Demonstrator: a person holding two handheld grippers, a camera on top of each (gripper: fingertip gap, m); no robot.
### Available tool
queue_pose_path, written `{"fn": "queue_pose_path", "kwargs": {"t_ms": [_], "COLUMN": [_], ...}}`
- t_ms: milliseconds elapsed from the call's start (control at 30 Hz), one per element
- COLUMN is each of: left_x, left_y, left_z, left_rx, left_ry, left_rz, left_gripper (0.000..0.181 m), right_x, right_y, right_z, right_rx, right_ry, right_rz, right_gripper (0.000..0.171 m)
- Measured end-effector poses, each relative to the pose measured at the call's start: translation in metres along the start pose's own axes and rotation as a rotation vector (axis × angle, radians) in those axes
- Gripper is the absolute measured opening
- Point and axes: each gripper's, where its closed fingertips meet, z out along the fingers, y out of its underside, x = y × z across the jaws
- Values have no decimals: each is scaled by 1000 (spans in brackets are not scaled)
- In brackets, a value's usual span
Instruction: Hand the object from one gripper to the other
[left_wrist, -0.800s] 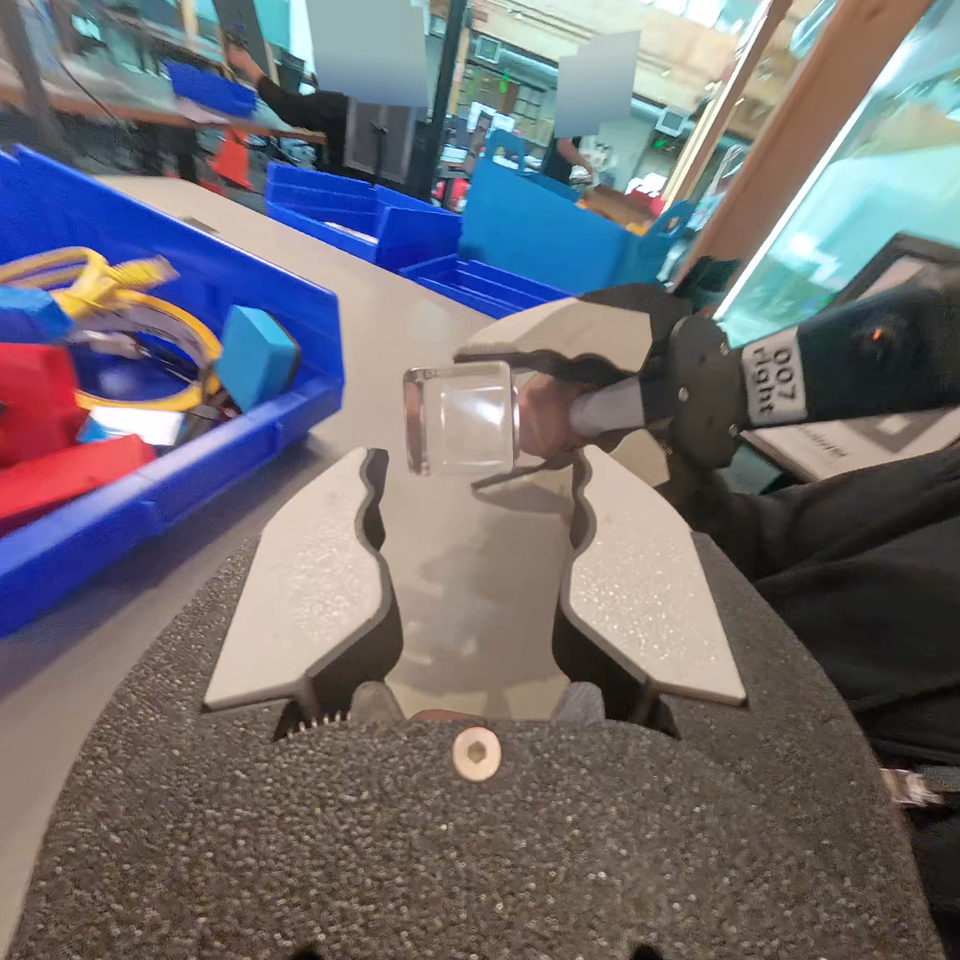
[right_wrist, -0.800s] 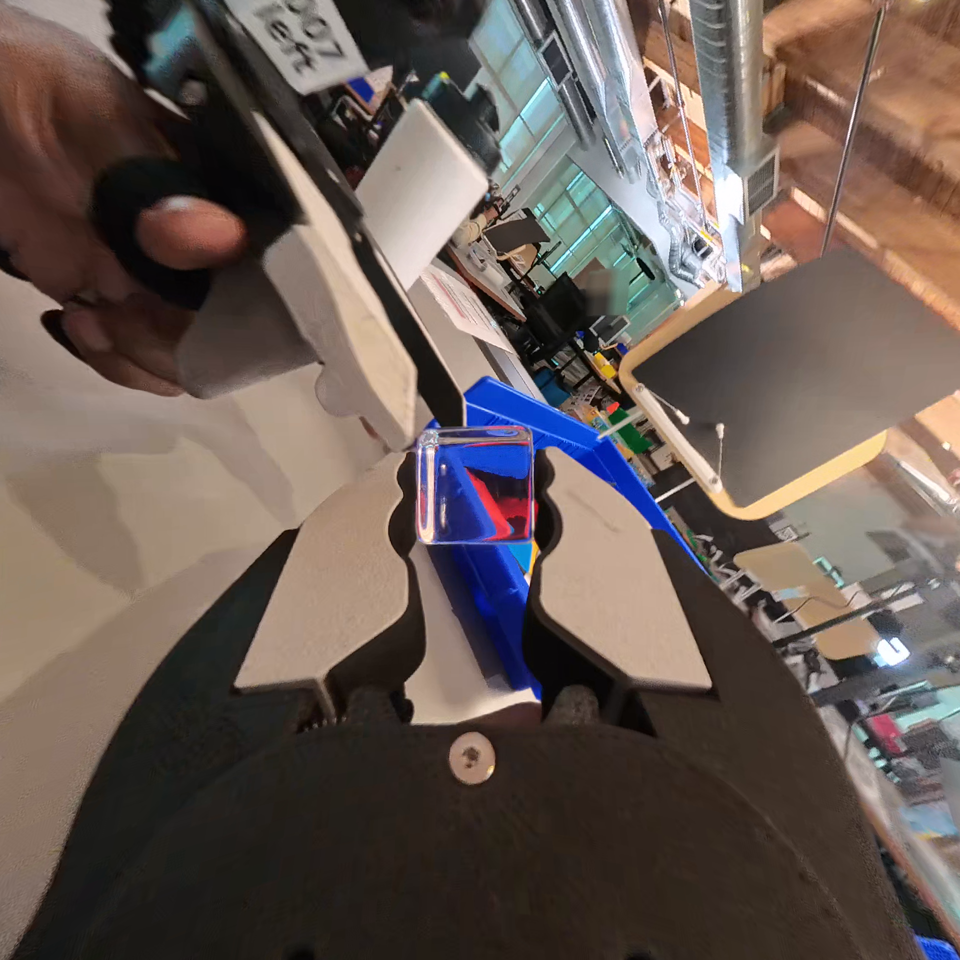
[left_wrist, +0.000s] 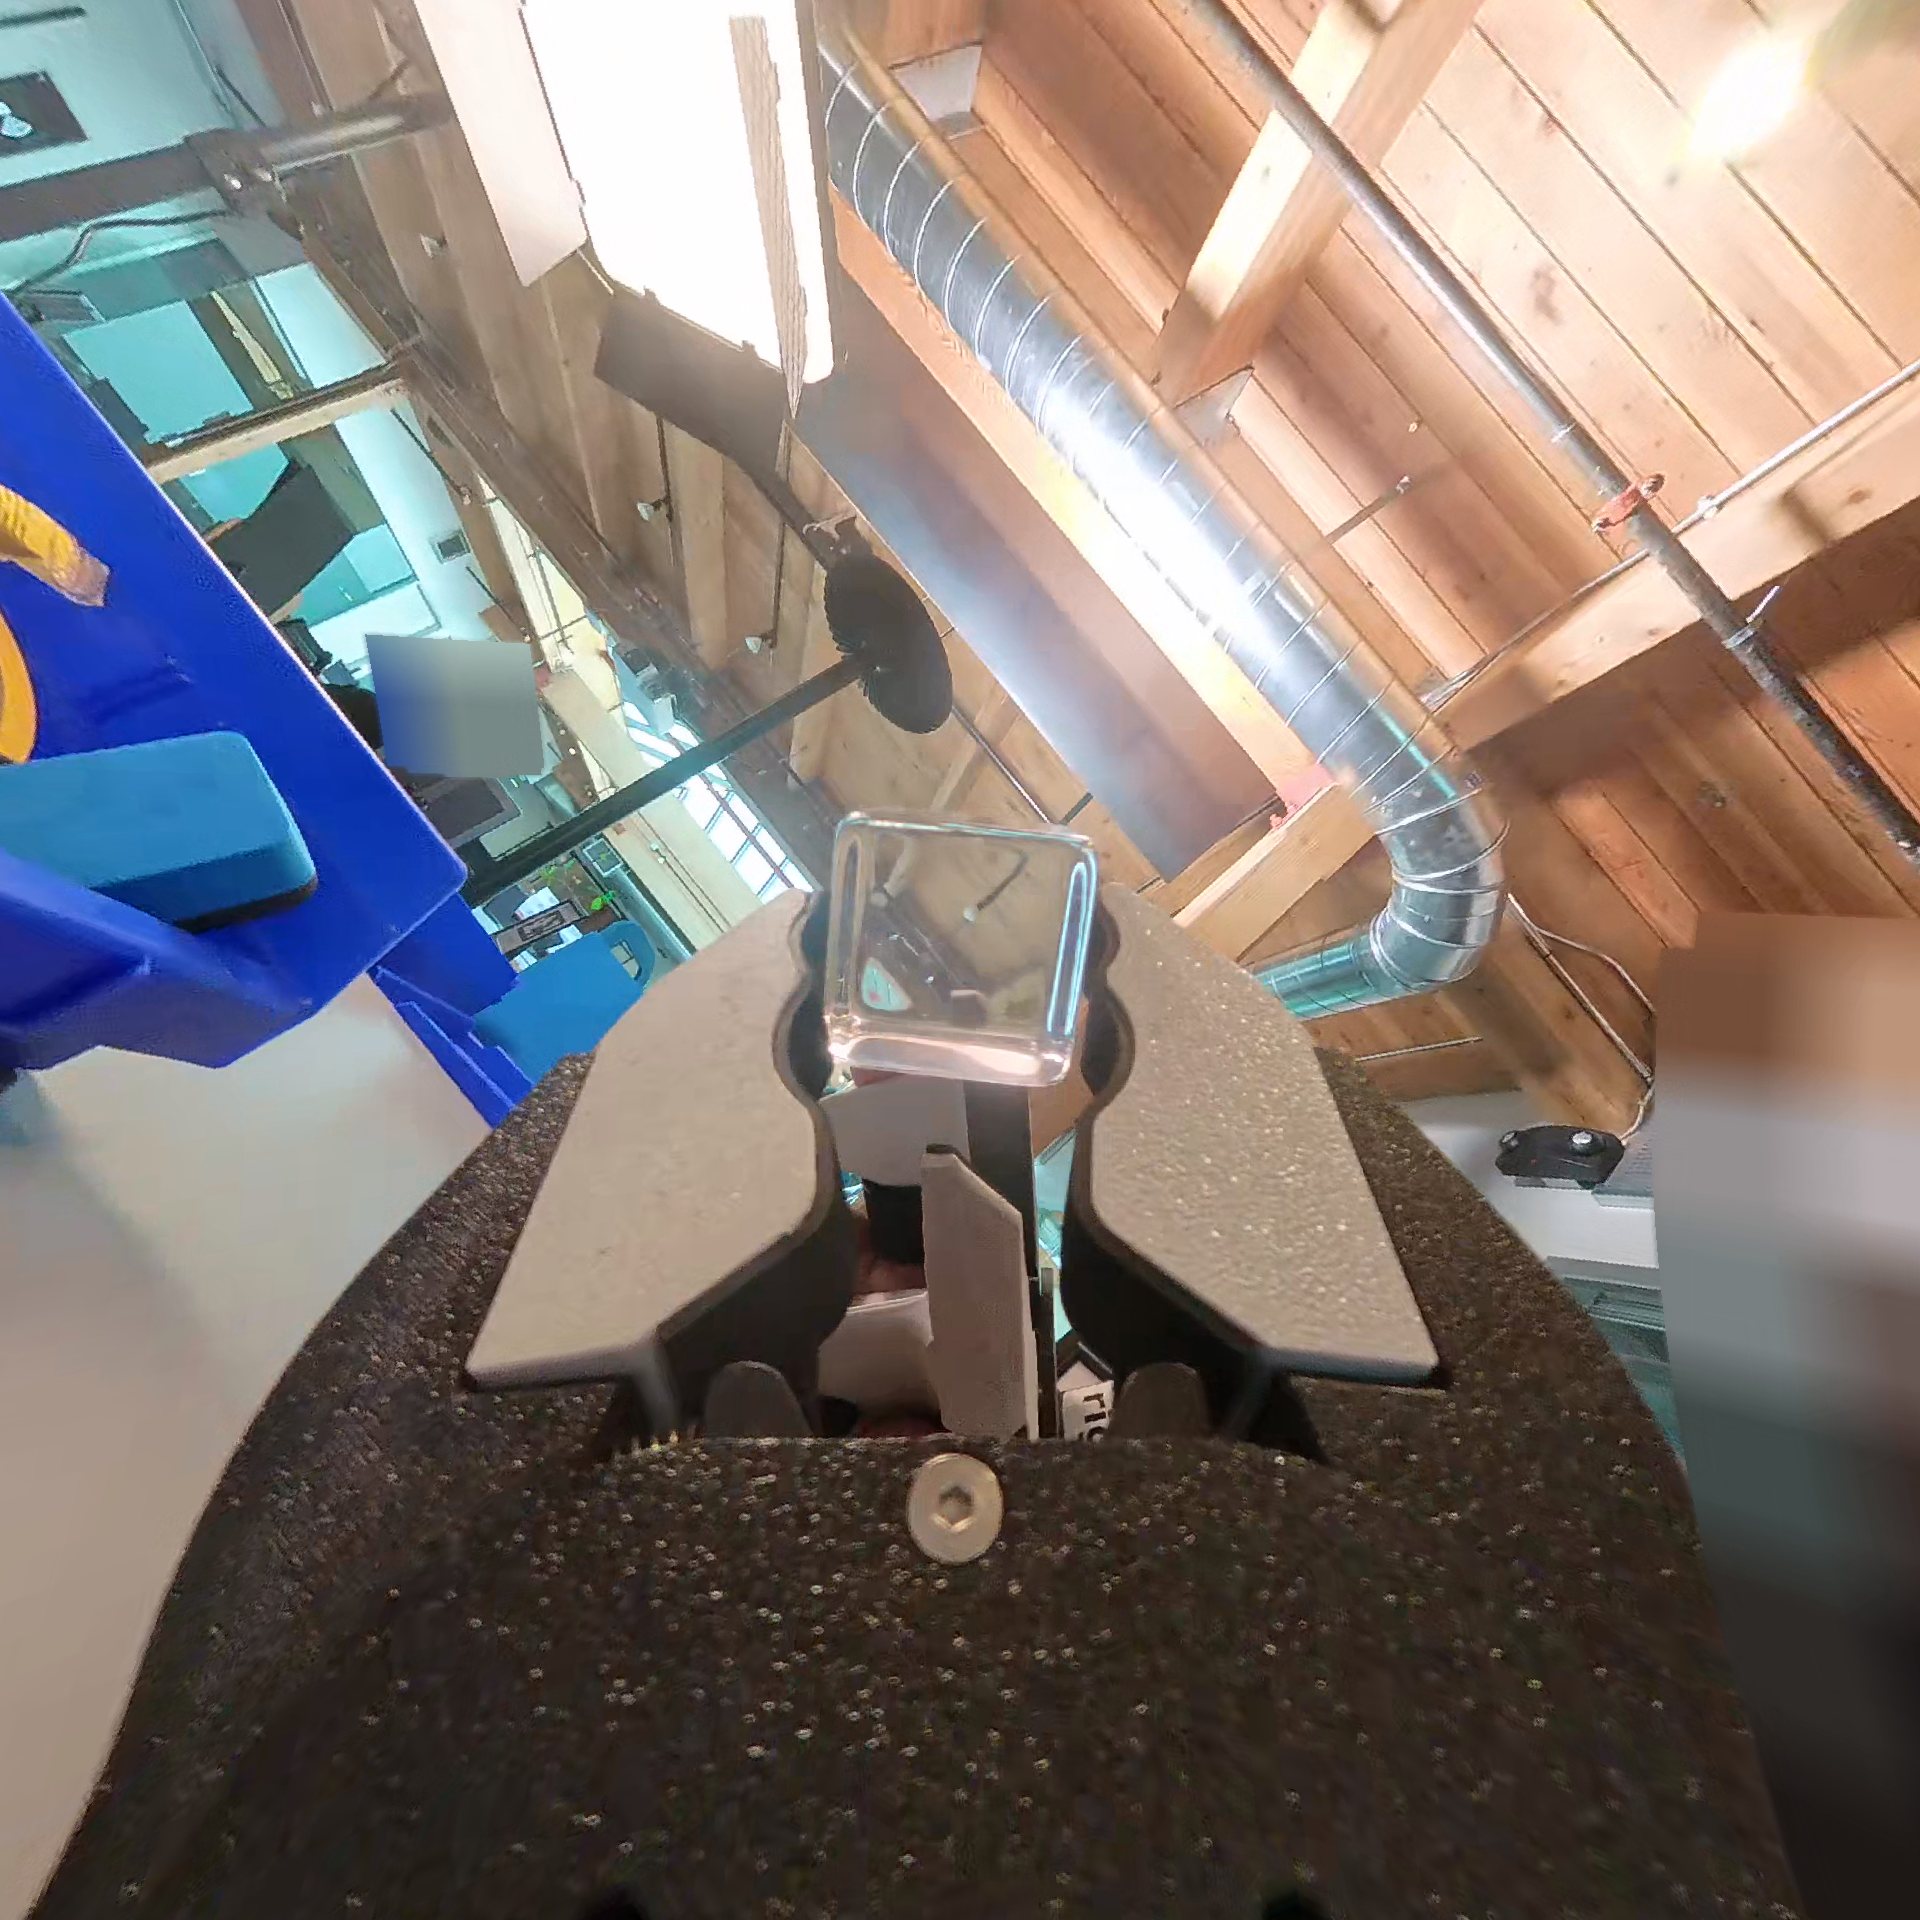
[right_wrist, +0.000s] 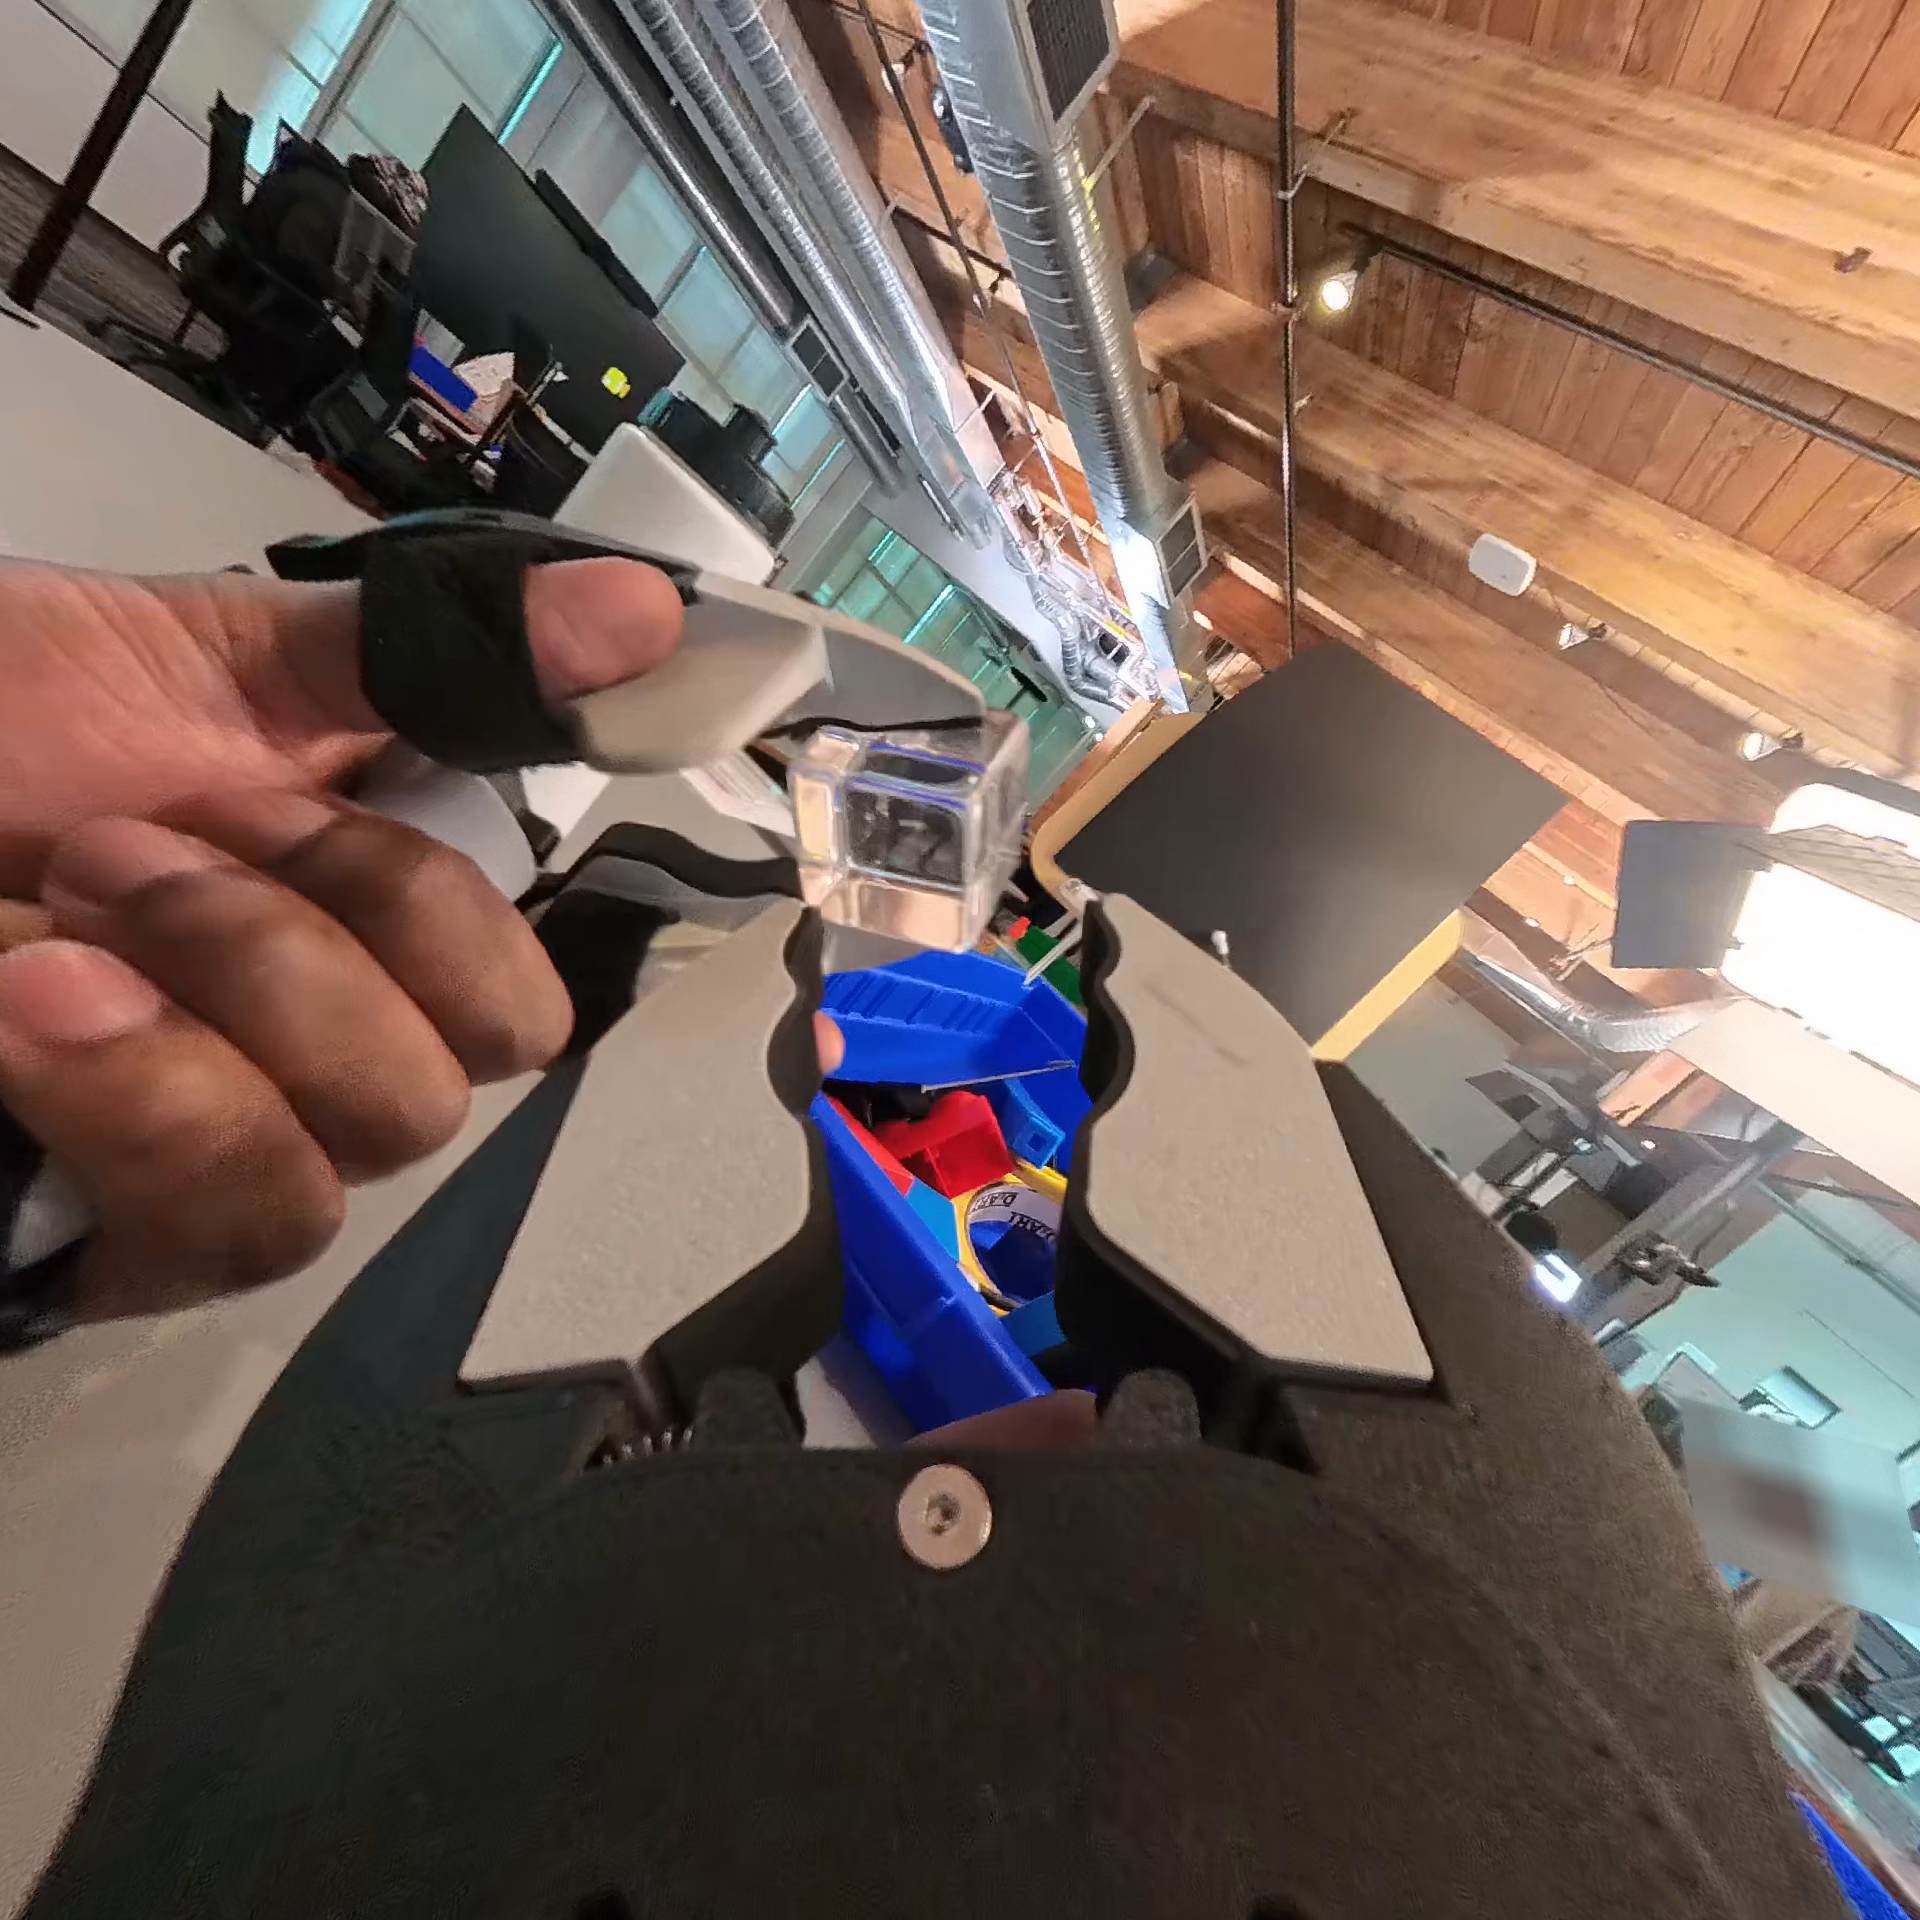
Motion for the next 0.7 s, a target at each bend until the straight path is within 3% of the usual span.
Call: {"fn": "queue_pose_path", "kwargs": {"t_ms": [300, 700], "left_x": [-4, -11], "left_y": [30, 55], "left_z": [8, 10], "left_rx": [-105, -298], "left_ry": [-26, -85], "left_rz": [15, 125], "left_gripper": [46, 46], "right_x": [-8, 3], "right_y": [6, 11], "right_z": [1, -5], "right_rx": [-31, -23], "right_ry": [-63, -126], "right_rz": [-31, 13], "right_gripper": [58, 48]}}
